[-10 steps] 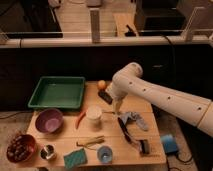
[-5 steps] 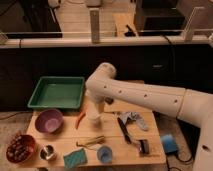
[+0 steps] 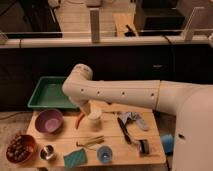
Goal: Place pepper in metal cup
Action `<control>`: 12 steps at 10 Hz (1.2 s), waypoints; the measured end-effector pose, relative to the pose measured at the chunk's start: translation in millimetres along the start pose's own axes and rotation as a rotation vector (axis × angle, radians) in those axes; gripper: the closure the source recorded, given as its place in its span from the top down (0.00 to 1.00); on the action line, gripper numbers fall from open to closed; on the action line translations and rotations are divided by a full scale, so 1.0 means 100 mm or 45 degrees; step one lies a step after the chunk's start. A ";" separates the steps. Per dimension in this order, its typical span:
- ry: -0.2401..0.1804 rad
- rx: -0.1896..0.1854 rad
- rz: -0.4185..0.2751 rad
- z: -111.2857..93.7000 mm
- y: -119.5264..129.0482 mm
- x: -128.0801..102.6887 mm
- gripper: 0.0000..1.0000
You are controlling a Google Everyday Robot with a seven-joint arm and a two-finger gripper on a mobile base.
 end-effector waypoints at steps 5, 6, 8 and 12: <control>-0.092 -0.064 -0.073 0.26 -0.17 -0.13 0.80; -0.085 -0.072 -0.095 0.30 -0.18 -0.16 0.80; -0.089 -0.094 -0.147 0.46 -0.19 -0.23 0.80; -0.120 -0.168 -0.217 0.77 -0.19 -0.22 0.80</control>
